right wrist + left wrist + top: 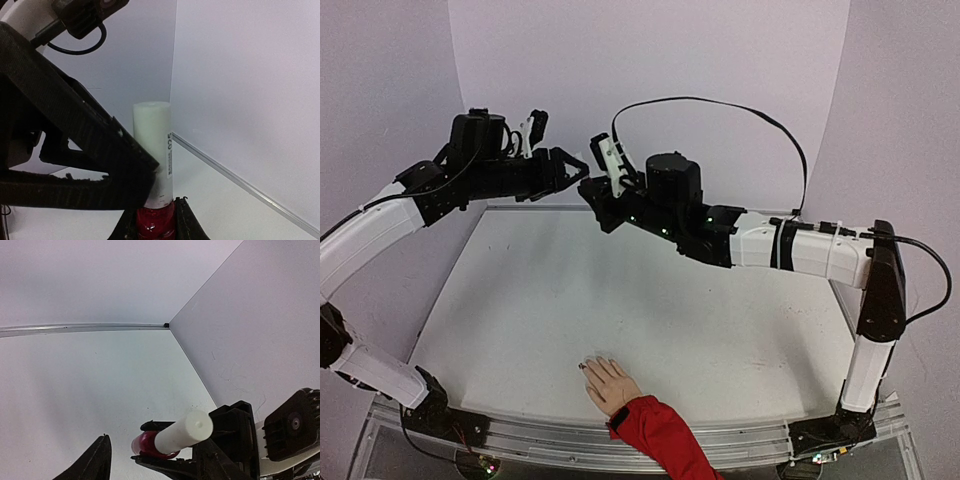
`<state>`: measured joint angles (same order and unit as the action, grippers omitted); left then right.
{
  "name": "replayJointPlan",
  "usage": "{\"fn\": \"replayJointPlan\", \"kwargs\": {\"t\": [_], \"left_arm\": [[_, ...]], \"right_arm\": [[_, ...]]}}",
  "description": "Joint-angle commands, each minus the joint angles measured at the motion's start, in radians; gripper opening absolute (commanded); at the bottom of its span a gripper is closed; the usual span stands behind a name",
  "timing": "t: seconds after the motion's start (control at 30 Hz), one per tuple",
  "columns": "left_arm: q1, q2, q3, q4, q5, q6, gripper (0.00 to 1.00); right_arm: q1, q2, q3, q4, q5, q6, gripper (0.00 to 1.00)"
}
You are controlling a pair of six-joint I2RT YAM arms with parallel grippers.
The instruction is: Paint the nails
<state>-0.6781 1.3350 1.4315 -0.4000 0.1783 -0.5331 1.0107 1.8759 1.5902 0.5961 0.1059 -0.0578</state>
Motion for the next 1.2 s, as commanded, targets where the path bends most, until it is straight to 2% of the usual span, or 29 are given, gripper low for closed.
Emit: {"fn": "replayJointPlan", "kwargs": {"t": [0.0, 0.1, 0.37, 0.67, 0.87, 1.03, 1.1, 1.13, 1.17], "left_arm": [[-0.017, 0.002, 0.037, 0.072, -0.041, 0.019, 0.59], [-0.026, 0.007, 0.041, 0.073, -0.062, 0.036, 0.57], [-0.038, 0.025, 0.046, 0.072, -0.072, 0.059, 0.42], [-0.043, 0.027, 0.038, 0.072, -0.076, 0.088, 0.21], [-0.046, 0.021, 0.015, 0.069, -0.027, 0.114, 0.08], [-0.047, 0.016, -0.027, 0.070, 0.118, 0.183, 0.02], [-0.047, 0.019, -0.041, 0.057, 0.199, 0.240, 0.00], [-0.047, 0.020, -0.044, 0.041, 0.239, 0.275, 0.00], [-0.046, 0.019, -0.049, 0.022, 0.282, 0.312, 0.00]], "right_arm": [[0.012, 0.018, 0.058, 0.036, 0.014, -0.023, 0.00], [0.015, 0.024, 0.061, 0.031, 0.009, -0.024, 0.00], [0.017, 0.028, 0.072, 0.025, 0.002, -0.025, 0.00], [0.018, 0.031, 0.083, 0.025, -0.016, -0.022, 0.00], [0.016, 0.030, 0.095, 0.024, -0.046, -0.014, 0.00], [-0.025, 0.013, 0.100, 0.021, -0.226, 0.017, 0.00], [-0.071, 0.003, 0.101, 0.018, -0.380, 0.067, 0.00], [-0.101, 0.001, 0.105, 0.018, -0.531, 0.107, 0.00], [-0.132, 0.004, 0.114, 0.018, -0.611, 0.137, 0.00]]}}
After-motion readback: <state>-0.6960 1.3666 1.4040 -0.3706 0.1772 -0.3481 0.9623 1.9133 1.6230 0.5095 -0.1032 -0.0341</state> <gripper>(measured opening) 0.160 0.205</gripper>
